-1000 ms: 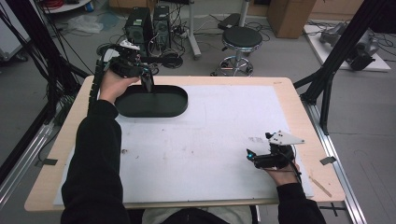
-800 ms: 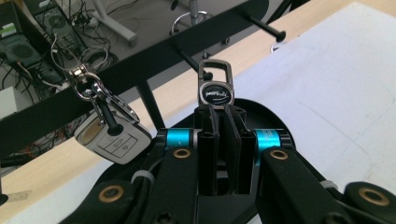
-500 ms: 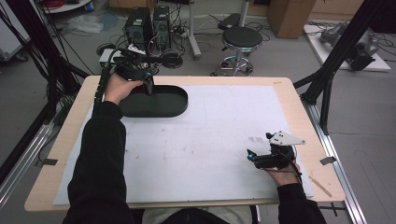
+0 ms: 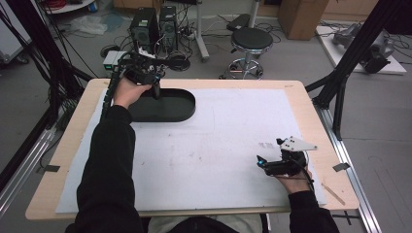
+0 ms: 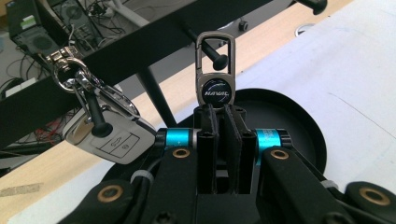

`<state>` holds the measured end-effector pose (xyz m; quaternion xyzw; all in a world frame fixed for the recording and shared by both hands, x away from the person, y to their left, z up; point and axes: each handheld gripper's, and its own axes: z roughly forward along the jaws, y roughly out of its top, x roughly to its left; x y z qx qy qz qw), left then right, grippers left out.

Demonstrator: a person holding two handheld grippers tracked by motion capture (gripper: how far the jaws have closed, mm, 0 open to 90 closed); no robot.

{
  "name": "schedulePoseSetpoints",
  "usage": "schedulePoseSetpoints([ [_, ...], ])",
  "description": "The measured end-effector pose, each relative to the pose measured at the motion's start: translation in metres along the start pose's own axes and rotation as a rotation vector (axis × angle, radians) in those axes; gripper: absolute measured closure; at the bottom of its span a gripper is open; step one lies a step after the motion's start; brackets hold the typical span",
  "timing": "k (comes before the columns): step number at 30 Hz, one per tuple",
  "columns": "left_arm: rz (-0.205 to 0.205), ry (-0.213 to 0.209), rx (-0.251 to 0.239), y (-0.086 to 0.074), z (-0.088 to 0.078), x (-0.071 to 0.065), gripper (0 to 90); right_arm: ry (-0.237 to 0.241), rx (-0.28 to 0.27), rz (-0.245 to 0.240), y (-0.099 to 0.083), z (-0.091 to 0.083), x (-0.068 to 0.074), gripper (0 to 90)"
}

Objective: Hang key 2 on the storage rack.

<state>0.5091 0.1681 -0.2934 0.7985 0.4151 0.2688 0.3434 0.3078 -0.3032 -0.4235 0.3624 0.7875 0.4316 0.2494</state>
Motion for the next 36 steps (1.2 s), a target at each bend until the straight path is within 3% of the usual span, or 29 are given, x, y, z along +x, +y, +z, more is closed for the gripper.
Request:
schedulePoseSetpoints([
  [10,-0.027,0.049,-0.024,-0.001,0.011,0.004,82.9,0.0,0.004,-0.006,0.0,0.0,0.0,1.3],
  [13,-0.007,0.047,-0.026,-0.001,0.015,0.003,82.2,0.0,0.006,-0.008,-0.001,0.001,0.0,1.3],
  [17,-0.012,0.051,-0.026,-0.002,0.02,0.001,80.7,0.002,0.008,-0.009,-0.001,0.001,0.0,1.3],
  [19,-0.012,0.065,-0.038,-0.002,0.021,-0.002,71.0,0.002,0.007,-0.01,-0.001,0.001,0.001,1.3],
  [20,-0.008,0.083,-0.042,-0.002,0.02,-0.003,58.3,0.002,0.007,-0.011,-0.001,0.001,0.001,1.3],
  [22,-0.01,0.096,-0.048,-0.002,0.018,-0.005,56.9,0.003,0.007,-0.011,-0.001,0.001,0.0,1.3],
  [26,-0.025,0.039,-0.049,-0.005,0.011,-0.006,43.1,0.002,0.003,-0.01,-0.001,0.0,0.001,1.3],
  [28,-0.034,-0.003,-0.009,-0.006,0.011,-0.007,26.0,0.002,0.004,-0.012,-0.001,0.0,0.001,1.3],
  [30,-0.007,-0.034,0.033,-0.008,0.012,-0.009,11.8,0.005,0.008,-0.009,0.0,0.001,0.001,1.3],
  [33,-0.012,-0.155,0.061,-0.011,0.012,-0.009,7.3,0.002,0.012,-0.012,0.0,0.001,0.001,1.4],
  [34,-0.013,-0.18,0.067,-0.012,0.012,-0.009,7.3,0.003,0.012,-0.012,0.0,0.001,0.001,1.3],
  [36,-0.008,-0.19,0.069,-0.011,0.011,-0.01,7.3,-0.001,0.013,-0.009,0.0,0.001,0.001,1.3],
])
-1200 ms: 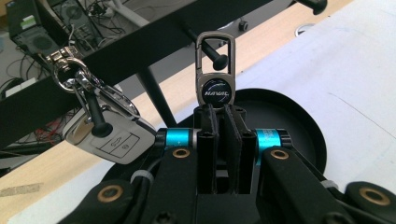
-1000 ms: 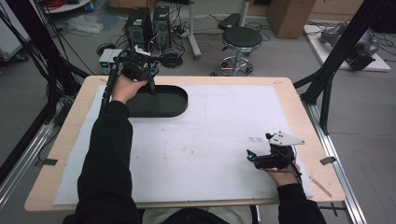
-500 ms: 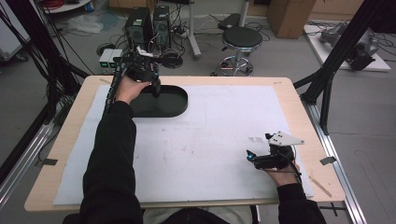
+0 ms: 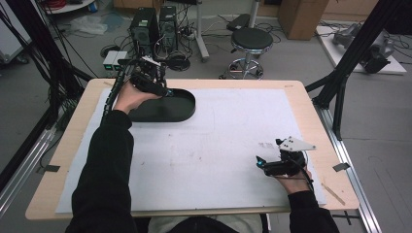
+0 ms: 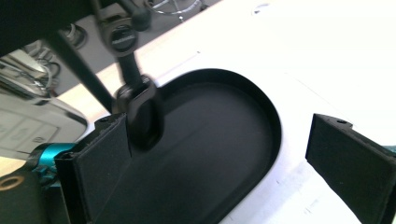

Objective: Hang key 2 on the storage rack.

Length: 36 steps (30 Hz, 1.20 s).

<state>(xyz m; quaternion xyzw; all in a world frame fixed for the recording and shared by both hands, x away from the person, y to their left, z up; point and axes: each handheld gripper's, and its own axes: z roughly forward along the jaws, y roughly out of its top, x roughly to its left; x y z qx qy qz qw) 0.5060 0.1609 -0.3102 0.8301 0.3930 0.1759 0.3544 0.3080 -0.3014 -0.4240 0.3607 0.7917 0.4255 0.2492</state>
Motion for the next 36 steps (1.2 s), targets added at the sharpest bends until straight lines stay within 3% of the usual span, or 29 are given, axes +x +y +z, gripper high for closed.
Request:
schedulePoseSetpoints([
  [3,0.003,-0.009,-0.042,-0.002,-0.005,-0.002,7.3,-0.002,0.002,0.004,0.0,0.0,0.0,1.3],
  [6,-0.005,-0.015,-0.115,-0.009,-0.012,-0.006,7.7,-0.004,-0.003,0.003,0.0,-0.001,-0.001,1.3],
  [9,0.002,-0.016,-0.124,-0.015,-0.017,-0.009,7.7,-0.005,-0.004,-0.001,0.0,-0.001,-0.001,1.3],
  [16,0.012,-0.017,-0.195,-0.031,-0.034,-0.016,8.7,-0.003,0.0,-0.001,0.0,0.0,0.0,1.3],
  [26,0.031,-0.021,-0.253,-0.043,-0.054,-0.022,9.3,0.002,0.003,0.011,0.0,0.0,0.0,1.3],
  [36,0.053,-0.015,-0.271,-0.057,-0.066,-0.029,10.0,0.005,0.006,0.018,0.0,0.0,0.0,1.3],
])
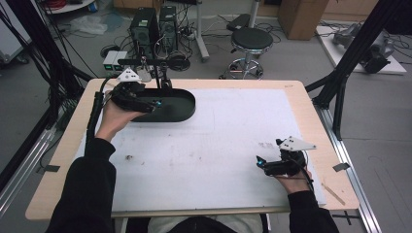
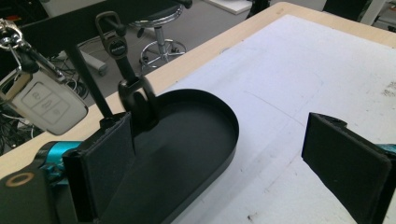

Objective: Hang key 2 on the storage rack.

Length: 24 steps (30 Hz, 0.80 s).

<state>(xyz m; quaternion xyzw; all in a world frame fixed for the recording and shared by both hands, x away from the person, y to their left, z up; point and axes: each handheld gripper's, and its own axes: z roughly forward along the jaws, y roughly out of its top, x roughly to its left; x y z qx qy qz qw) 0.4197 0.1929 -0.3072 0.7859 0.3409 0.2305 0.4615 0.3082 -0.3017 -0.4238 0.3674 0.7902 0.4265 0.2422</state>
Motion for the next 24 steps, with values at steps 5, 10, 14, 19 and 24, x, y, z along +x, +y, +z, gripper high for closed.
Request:
schedulePoseSetpoints([
  [5,-0.008,-0.003,-0.004,-0.011,-0.008,-0.001,10.3,0.002,0.0,0.001,0.0,0.001,0.0,1.3],
  [10,0.002,-0.007,-0.024,-0.02,-0.018,-0.005,10.4,0.0,0.008,0.005,0.0,0.001,-0.001,1.3],
  [14,0.0,-0.007,-0.034,-0.029,-0.025,-0.009,10.5,0.002,0.007,0.004,0.0,0.001,-0.001,1.3],
  [19,0.0,0.0,-0.023,-0.046,-0.032,-0.013,10.6,0.014,0.007,0.008,0.0,0.001,0.0,1.3],
  [24,0.013,-0.012,-0.002,-0.061,-0.037,-0.017,10.6,0.025,0.001,0.005,0.001,0.0,0.001,1.3],
])
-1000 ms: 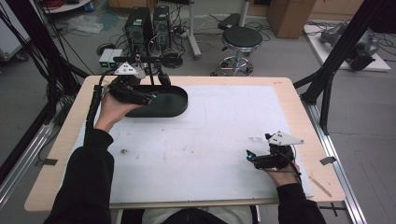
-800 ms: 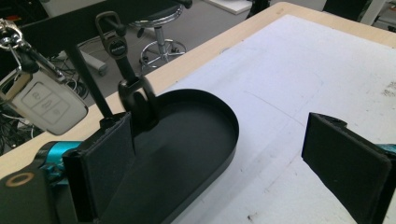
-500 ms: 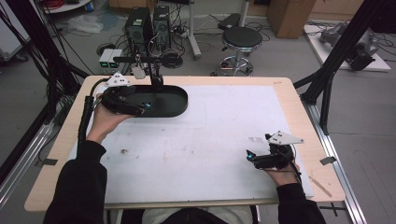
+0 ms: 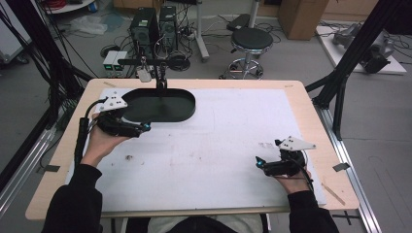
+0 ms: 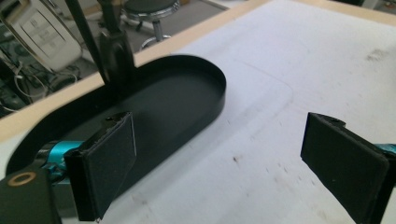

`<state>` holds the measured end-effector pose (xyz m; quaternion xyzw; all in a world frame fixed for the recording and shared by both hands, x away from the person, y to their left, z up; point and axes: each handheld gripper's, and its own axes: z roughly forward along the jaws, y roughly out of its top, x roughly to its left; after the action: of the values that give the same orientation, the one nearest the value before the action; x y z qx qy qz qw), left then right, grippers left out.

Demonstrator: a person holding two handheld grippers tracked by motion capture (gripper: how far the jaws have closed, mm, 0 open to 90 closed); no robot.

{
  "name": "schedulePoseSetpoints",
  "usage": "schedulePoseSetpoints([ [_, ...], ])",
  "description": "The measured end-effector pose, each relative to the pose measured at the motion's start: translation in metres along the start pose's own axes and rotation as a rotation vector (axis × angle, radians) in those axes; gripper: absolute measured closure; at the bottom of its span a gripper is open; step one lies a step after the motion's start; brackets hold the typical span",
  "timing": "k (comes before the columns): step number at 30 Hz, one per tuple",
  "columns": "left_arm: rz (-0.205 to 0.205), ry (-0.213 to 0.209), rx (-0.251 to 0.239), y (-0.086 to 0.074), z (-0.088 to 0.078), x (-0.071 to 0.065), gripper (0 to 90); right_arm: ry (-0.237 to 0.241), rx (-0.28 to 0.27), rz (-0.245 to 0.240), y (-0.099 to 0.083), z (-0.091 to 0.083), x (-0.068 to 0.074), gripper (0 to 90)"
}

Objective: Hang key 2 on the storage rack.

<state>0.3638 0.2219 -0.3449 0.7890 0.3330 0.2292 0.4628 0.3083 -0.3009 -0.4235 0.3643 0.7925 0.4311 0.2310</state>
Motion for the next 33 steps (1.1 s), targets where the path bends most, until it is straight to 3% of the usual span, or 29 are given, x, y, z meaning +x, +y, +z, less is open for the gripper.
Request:
schedulePoseSetpoints([
  [6,0.016,-0.028,0.0,-0.01,-0.006,-0.009,10.6,0.009,0.0,0.0,0.0,0.0,0.0,1.3],
  [11,0.034,-0.026,-0.011,-0.017,-0.011,-0.017,10.6,0.012,0.005,-0.002,0.0,0.001,0.0,1.3],
  [19,0.013,-0.039,0.005,-0.036,-0.014,-0.022,10.6,0.012,0.005,-0.001,0.0,0.001,0.001,1.3],
  [22,-0.005,-0.035,-0.019,-0.045,-0.018,-0.026,10.6,0.01,0.007,-0.002,0.0,0.001,0.0,1.3],
  [33,-0.044,-0.025,-0.005,-0.079,-0.026,-0.03,10.6,0.008,0.013,-0.004,0.0,0.002,0.001,1.3],
])
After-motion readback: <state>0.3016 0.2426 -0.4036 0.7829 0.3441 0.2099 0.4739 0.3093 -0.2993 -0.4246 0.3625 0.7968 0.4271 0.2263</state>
